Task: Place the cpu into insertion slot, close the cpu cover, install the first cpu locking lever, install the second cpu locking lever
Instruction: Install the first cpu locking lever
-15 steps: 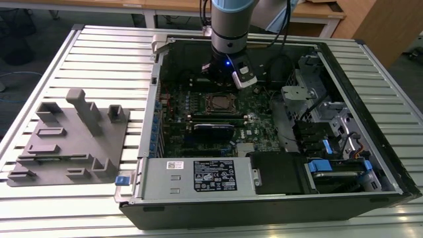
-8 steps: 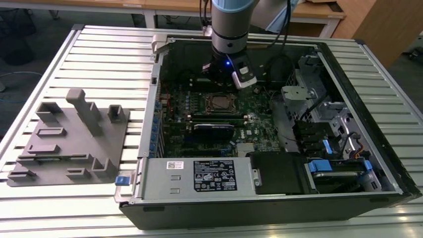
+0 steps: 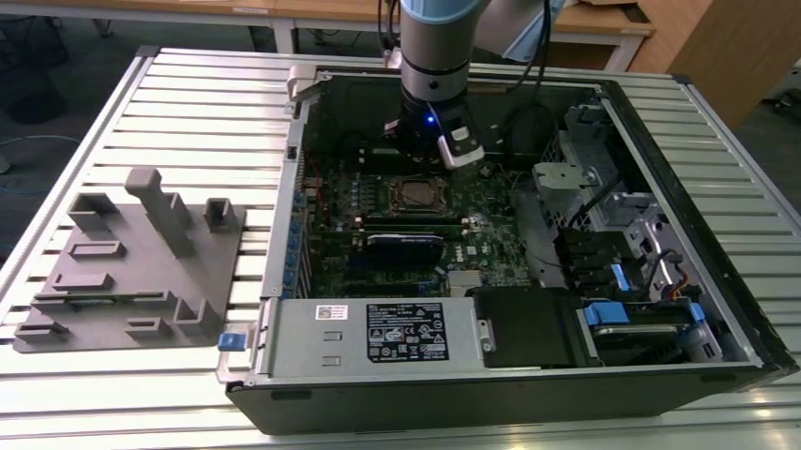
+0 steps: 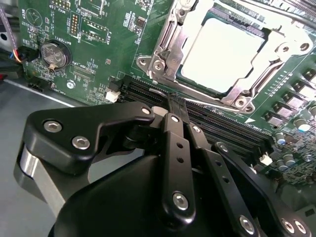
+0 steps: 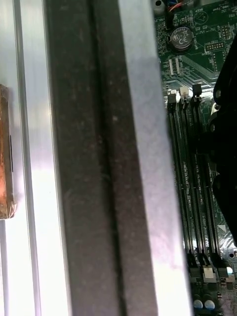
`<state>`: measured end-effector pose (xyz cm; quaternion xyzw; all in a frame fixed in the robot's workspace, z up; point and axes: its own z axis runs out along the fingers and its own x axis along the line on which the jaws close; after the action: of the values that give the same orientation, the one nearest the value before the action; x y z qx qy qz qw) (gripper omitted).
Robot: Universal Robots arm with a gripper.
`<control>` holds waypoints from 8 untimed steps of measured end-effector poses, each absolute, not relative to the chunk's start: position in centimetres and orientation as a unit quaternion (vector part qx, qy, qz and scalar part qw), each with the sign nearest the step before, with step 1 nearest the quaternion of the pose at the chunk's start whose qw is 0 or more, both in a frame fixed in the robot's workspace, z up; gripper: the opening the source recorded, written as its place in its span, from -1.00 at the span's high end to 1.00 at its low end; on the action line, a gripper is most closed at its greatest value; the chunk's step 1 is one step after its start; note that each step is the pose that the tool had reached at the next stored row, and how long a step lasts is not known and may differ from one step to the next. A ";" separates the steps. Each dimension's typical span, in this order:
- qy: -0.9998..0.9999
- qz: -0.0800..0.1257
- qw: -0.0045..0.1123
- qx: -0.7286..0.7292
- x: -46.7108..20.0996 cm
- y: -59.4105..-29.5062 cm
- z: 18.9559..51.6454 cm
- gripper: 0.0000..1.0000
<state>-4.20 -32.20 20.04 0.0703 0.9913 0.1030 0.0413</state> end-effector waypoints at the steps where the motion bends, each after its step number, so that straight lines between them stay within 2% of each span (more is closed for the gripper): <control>1: 0.991 0.103 0.042 0.074 -4.2 -32.2 20.0 0.79; 8: 0.989 0.102 0.044 0.094 -4.2 -32.2 20.0 0.79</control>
<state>-4.19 -32.17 20.02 0.0936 0.9894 0.1019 0.0437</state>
